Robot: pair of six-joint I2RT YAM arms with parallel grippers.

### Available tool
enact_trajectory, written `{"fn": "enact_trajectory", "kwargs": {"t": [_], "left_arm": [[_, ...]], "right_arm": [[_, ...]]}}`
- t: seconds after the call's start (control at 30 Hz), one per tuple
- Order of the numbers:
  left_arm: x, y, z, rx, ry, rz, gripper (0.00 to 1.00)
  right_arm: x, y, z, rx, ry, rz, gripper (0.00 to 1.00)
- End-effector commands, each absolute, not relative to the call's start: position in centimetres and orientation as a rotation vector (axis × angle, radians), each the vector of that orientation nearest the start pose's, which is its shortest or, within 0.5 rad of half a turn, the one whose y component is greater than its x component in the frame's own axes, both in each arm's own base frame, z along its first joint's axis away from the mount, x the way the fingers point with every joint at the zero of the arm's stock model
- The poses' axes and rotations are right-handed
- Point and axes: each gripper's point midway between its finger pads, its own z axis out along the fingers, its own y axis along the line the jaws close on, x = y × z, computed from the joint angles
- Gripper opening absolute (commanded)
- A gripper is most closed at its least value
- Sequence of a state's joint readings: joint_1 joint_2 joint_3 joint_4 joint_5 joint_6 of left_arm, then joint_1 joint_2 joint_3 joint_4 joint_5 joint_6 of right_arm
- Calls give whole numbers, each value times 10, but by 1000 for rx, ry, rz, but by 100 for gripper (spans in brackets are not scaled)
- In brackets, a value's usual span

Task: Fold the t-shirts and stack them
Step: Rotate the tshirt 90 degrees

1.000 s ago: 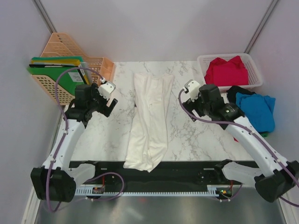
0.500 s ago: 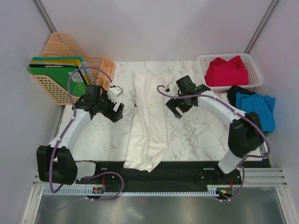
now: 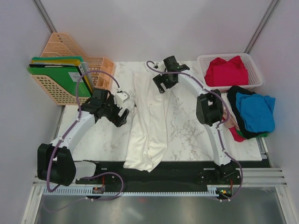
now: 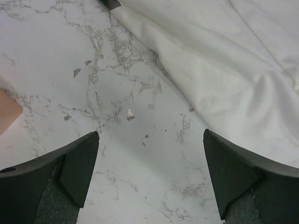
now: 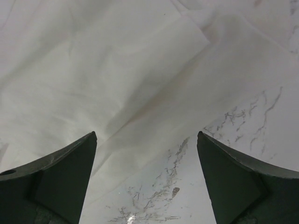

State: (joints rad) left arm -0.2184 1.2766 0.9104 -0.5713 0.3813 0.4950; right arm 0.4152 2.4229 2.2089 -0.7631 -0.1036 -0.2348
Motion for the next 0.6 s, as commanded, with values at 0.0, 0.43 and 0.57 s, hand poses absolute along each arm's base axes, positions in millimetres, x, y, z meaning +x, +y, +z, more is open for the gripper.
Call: {"fn": "enact_trajectory", "kwargs": {"t": [0.0,0.43,0.57], "left_arm": [[299,-107,124,995,2196,-282,100],[292,-96,131,985,2177,-209,100],[285,-94,126,966,2195,-212,100]], "right_arm": [[513,260,63,-871,2435,339,95],[541,251,13,-848,2446,214,98],[569,243,3,-835,2396,75,98]]}}
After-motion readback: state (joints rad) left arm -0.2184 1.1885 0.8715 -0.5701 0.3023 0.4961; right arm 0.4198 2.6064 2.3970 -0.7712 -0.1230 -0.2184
